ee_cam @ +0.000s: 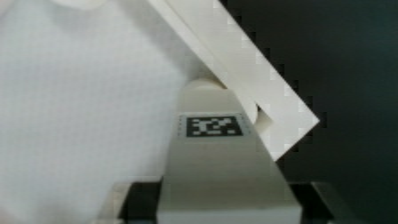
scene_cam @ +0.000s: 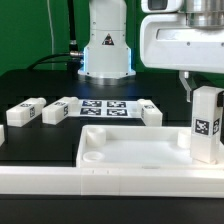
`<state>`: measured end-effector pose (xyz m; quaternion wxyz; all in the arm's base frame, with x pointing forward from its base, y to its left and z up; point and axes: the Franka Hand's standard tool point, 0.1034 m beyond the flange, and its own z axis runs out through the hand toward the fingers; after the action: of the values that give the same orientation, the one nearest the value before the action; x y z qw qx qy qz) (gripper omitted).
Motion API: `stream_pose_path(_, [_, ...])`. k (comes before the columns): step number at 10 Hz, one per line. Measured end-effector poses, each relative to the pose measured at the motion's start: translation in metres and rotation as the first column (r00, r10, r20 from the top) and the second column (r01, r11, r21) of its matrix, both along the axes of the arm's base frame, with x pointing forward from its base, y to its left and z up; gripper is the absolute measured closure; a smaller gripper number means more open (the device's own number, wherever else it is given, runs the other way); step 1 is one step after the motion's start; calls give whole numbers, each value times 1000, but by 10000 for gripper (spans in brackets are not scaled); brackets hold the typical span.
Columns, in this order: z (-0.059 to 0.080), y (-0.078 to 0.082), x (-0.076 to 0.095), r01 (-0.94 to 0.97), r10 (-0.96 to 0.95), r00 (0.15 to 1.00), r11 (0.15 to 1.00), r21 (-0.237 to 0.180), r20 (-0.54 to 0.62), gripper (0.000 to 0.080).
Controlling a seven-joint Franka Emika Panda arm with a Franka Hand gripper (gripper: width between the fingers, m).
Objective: Assemble desk
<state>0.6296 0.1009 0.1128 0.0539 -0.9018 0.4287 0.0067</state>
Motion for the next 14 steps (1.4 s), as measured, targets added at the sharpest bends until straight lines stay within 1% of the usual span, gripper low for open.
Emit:
stream_pose_path(2, [-1,2,-1,168,-168,986,985,29,-24,509])
stream_pose_path(4, [-1,3,-1,267,-265,963,963,37,-39,509])
stream_pose_path(5, [-1,3,-1,266,-264,964,963,38,-39,509])
stream_pose_path(6, [-1,3,-1,224,-223,974,974,37,-34,419])
stream_pose_path(7, [-2,3,-1,195,-194,981,980,37,-32,275])
stream_pose_path(8, [-3,3,-2,144,-143,989,989,34,-27,188])
stream_pose_path(9, [-2,4,-1,17,-17,1000,999,31,-10,162])
stream_pose_path(11, [-3,4,-1,-154,154,988,988,25,11,152])
stream_pose_path(12, [-3,4,-1,-257,256,966,966,19,23,152])
stream_pose_path(14, [-4,4,-1,-392,391,920,920,10,40,151])
